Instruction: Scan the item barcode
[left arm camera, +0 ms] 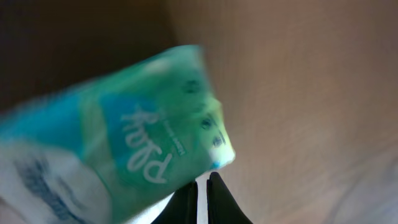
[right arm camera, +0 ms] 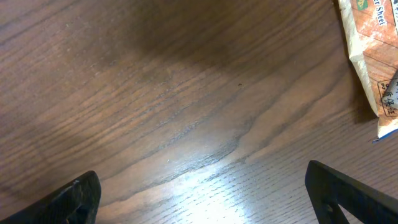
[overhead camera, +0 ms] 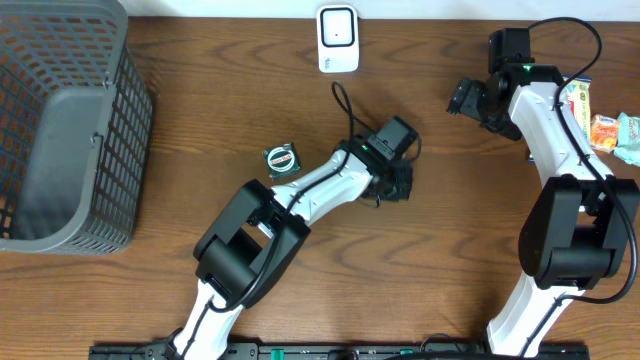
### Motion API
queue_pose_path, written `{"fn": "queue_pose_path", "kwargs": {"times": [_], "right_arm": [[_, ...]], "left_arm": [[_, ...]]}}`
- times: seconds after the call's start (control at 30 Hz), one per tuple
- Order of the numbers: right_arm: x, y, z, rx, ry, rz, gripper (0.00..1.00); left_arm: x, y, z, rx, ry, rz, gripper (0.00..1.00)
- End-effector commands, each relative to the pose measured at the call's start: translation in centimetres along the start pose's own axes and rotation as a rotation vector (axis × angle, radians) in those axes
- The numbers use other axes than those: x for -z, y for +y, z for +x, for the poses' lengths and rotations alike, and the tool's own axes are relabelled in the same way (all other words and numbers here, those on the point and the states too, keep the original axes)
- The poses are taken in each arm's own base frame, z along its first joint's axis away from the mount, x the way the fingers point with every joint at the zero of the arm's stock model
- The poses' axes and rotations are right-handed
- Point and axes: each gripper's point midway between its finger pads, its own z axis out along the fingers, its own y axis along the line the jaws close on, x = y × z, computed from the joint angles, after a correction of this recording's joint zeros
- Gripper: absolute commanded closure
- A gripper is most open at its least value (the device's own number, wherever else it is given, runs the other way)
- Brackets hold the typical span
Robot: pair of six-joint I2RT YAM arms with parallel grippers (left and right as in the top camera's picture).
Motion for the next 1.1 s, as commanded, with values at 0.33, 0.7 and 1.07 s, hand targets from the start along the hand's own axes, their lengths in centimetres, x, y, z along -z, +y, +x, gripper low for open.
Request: {"fn": "queue_pose_path", "kwargs": {"times": [0.33,0.7,1.07], "right_arm": [[-0.6,-0.3,0.3,-0.012,0.012,0.013,0.01],[-0.6,-0.3,0.3,-0.012,0.012,0.013,0.01],[-0.6,-0.3,0.3,-0.012,0.012,0.013,0.01]], "left_arm": [[5.4,10.9,-13.1,0.11,-0.356,-0.017,0.91],[8.7,1.5,-8.7,0.009,-0.162,0.328,0.92],[1.6,-0.3,-1.3,-0.089,-0.032,0.046,0.92]]}}
